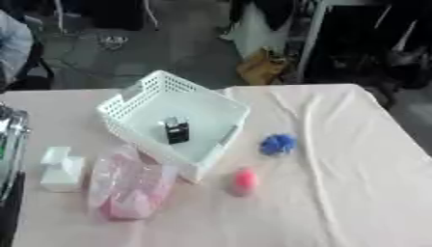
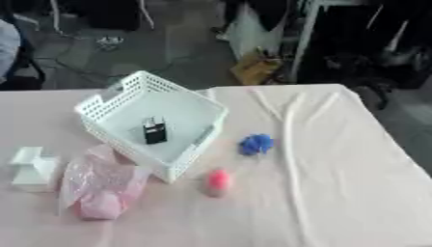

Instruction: Pick up objects on the table and place them in the box.

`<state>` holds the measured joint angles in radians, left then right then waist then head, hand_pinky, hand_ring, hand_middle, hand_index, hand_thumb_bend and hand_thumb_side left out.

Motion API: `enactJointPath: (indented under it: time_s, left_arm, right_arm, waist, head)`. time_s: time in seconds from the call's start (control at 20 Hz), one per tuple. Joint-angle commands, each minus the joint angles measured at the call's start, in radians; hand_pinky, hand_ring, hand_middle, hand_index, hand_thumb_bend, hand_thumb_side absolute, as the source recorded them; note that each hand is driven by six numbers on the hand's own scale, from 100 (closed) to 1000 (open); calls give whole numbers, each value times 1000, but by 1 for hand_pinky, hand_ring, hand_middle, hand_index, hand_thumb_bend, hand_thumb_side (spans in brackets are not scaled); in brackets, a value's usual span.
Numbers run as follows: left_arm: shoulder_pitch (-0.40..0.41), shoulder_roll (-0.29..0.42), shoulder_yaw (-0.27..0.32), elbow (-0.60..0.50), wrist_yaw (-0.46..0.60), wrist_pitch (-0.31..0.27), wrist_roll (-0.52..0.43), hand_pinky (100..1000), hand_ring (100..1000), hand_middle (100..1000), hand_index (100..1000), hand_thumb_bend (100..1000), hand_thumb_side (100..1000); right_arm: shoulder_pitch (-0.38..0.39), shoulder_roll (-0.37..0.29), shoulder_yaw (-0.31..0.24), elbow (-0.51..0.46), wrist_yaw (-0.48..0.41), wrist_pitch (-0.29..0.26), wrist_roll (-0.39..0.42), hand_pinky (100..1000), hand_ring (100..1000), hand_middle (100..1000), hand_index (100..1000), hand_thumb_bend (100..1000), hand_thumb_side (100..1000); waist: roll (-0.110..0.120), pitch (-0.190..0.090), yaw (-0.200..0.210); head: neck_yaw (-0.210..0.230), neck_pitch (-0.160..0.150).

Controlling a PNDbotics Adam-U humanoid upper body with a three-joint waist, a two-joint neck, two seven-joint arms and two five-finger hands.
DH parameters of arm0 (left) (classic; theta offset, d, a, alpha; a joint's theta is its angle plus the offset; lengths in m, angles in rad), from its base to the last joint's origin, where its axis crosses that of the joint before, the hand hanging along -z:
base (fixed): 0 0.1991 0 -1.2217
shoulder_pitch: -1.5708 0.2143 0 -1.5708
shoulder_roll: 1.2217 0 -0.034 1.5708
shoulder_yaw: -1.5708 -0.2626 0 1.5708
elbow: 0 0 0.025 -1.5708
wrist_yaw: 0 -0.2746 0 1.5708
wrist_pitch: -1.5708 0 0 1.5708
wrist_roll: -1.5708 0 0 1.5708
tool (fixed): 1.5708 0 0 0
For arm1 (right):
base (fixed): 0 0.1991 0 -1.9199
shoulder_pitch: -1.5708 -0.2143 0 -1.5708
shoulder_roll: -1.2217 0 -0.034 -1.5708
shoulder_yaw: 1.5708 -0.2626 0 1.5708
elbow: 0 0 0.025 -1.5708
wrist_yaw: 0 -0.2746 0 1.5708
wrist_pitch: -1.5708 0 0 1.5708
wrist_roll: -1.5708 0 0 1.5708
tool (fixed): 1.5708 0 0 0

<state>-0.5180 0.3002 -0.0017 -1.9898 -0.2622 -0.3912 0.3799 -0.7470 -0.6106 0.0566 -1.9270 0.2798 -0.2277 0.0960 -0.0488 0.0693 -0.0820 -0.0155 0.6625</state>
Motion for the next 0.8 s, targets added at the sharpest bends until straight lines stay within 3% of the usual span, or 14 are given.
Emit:
enactJointPath:
  time_s: [0.05,0.2,0.4,0.5,0.55,0.65,0.75,0.8]
  left_arm:
    - [-8,19,-6,-10,7,0,-10,737,946,945,1000,100,930]
    - [-5,21,-13,-10,12,2,-19,737,946,945,1000,100,928]
    - [-5,22,-18,-10,18,1,-26,737,945,945,1000,100,927]
    - [-4,21,-18,-10,20,1,-29,737,945,945,1000,100,927]
    - [-5,20,-19,-10,21,0,-30,736,946,945,1000,100,926]
    - [-8,16,-23,-10,25,0,-33,735,946,945,999,100,926]
    - [-10,12,-26,-10,30,-1,-38,735,946,945,999,100,925]
    - [-11,10,-27,-10,32,-1,-40,735,946,945,999,100,925]
  right_arm:
    - [-64,-88,64,69,37,-20,221,882,933,938,902,100,1000]
    - [-145,-147,169,230,4,-86,433,883,935,944,904,100,1000]
    - [-218,-149,294,493,9,-155,593,886,937,943,902,100,971]
    - [-250,-127,318,596,21,-188,643,886,937,943,901,100,966]
    - [-259,-114,332,646,31,-201,673,894,943,947,897,100,904]
    - [-293,-65,355,782,68,-220,769,901,949,948,899,100,893]
    - [-325,-13,358,904,124,-252,801,905,954,958,896,100,921]
    - [-339,13,354,962,154,-268,806,905,954,960,896,100,876]
  waist:
    - [-22,-30,6]
    - [-33,-38,11]
    - [-42,-43,16]
    - [-43,-45,16]
    - [-43,-44,19]
    - [-44,-43,24]
    - [-42,-41,29]
    - [-42,-41,31]
  head:
    - [-15,6]
    - [-23,11]
    - [-25,3]
    - [-24,1]
    - [-27,-3]
    - [-35,-9]
    - [-42,-11]
    - [-46,-11]
